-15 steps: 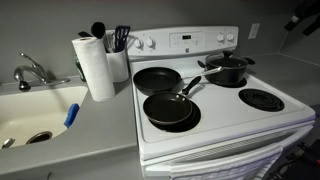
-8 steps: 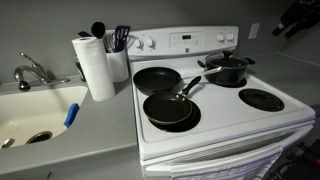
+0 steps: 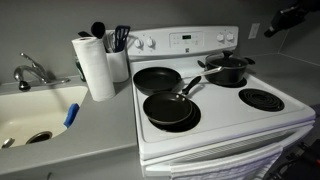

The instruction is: Press a button on the stove

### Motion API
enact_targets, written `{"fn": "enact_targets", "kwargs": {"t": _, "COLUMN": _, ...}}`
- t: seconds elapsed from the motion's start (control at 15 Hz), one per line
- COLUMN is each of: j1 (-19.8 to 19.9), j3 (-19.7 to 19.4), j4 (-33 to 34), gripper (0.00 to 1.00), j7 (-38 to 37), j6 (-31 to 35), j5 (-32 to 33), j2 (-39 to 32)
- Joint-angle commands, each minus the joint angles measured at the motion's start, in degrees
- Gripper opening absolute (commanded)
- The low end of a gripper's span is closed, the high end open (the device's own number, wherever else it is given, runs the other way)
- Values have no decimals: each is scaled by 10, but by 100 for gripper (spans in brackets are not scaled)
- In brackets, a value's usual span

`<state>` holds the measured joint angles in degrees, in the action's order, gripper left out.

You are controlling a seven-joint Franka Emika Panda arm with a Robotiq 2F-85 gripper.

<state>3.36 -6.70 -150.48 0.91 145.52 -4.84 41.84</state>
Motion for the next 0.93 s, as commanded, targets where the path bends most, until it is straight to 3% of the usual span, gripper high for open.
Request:
{"fn": "enact_targets", "kwargs": {"t": 0.0, "j1": -30, "j3": -30, "j4": 5, "gripper": 0, "j7": 43, "j6": 81, "j5": -18, "j2": -39}}
{"fn": "enact_targets", "kwargs": {"t": 0.07, "j1": -10, "j3": -11, "j4": 1, "gripper": 1, "j7": 16, "j6": 40, "j5": -5, "j2": -15}}
{"fn": "enact_targets", "kwargs": {"t": 0.33, "j1": -22, "j3": -22, "j4": 1, "gripper": 0, "j7": 25, "j6": 70, "j5": -7, "j2": -29}}
{"fn": "enact_targets", "kwargs": {"t": 0.47, "j1": -5, "j3": -2, "j4": -19, "gripper": 0, "j7": -4, "j6": 75, "j5": -2, "j2": -14}}
{"fn": "enact_targets", "kwargs": {"t": 0.87, "j1": -44, "j3": -18, "j4": -1, "gripper": 0, "j7": 18, "j6": 101, "j5": -16, "j2": -42}}
